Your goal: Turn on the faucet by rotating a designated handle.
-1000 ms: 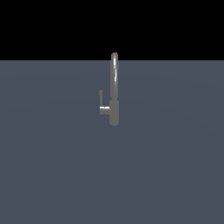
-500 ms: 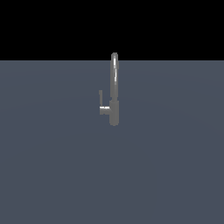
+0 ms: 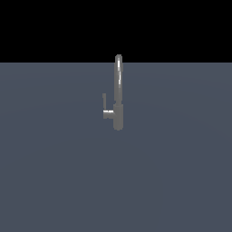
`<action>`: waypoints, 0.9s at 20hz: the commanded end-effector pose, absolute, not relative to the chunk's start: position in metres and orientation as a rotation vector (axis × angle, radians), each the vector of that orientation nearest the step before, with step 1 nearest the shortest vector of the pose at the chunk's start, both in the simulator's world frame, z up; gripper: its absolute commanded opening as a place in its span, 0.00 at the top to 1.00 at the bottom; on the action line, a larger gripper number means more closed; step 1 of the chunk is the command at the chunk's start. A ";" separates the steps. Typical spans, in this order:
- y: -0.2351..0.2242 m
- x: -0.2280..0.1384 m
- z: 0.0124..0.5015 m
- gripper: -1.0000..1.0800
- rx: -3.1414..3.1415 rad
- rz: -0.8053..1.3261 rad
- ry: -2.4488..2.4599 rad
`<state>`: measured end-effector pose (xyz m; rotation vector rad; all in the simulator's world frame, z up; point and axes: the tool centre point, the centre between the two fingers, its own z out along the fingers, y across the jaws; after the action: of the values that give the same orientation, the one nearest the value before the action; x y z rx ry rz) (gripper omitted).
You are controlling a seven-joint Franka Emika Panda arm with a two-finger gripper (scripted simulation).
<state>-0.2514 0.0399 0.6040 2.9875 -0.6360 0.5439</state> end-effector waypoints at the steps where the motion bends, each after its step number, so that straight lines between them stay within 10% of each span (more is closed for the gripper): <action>1: 0.056 -0.251 0.617 1.00 2.940 0.621 -0.718; 18: 0.175 -0.195 0.621 1.00 2.560 0.965 -1.124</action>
<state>-0.2039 0.1653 0.6261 2.5946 -1.0933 0.9453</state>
